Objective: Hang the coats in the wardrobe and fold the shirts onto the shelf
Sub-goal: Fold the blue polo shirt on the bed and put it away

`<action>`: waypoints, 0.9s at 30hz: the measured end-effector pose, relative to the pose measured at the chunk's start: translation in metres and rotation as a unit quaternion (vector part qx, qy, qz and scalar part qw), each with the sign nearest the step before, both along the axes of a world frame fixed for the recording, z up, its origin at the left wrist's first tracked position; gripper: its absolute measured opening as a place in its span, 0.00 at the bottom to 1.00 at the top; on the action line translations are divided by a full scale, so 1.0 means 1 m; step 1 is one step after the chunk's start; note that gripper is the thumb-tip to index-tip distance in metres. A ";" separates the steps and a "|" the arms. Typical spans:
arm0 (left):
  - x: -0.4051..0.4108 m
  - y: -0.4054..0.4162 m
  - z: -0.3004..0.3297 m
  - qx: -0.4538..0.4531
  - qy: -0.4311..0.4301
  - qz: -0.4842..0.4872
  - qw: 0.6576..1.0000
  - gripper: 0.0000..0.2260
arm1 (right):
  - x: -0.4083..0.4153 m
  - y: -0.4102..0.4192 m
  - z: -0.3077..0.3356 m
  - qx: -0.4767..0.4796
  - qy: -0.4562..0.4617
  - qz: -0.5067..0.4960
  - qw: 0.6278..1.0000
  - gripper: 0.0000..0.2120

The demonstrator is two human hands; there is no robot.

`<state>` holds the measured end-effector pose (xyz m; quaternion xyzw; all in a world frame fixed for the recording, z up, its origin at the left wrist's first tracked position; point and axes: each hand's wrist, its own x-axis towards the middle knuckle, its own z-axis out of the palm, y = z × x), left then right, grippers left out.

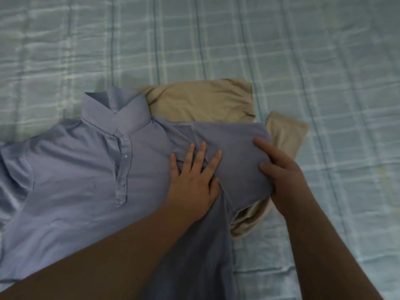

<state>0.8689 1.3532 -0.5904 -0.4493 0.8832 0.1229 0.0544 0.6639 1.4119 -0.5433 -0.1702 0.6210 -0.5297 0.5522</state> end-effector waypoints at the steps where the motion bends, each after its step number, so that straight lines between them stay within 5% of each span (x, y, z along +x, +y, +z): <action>1: 0.000 0.001 -0.002 -0.002 0.001 0.003 1.000 0.27 | -0.003 0.005 -0.003 0.009 0.080 0.013 0.997 0.25; 3: 0.000 0.002 -0.006 -0.009 0.003 0.006 1.000 0.27 | -0.003 0.014 -0.004 0.016 0.273 0.068 0.959 0.30; 5: -0.001 0.003 -0.008 -0.015 0.006 0.008 1.000 0.27 | 0.003 0.017 -0.009 0.051 0.373 0.115 0.919 0.34; 9: -0.002 0.002 -0.012 -0.011 0.007 0.008 1.000 0.28 | 0.023 0.016 -0.023 0.185 0.447 0.160 0.860 0.40; 16: 0.023 -0.005 -0.002 0.013 0.053 0.008 0.998 0.31 | 0.054 0.012 0.000 0.190 0.590 0.136 0.773 0.39; 19: 0.046 -0.014 0.013 0.012 0.065 -0.001 0.998 0.32 | 0.079 0.002 0.027 0.152 0.528 0.116 0.827 0.39; 21: 0.065 -0.020 0.024 0.020 0.066 0.007 0.998 0.34 | 0.104 -0.007 0.047 0.125 0.530 0.129 0.829 0.39; 27: 0.132 -0.036 0.043 0.004 0.076 0.043 0.996 0.32 | 0.202 -0.034 0.074 0.163 0.625 0.246 0.723 0.38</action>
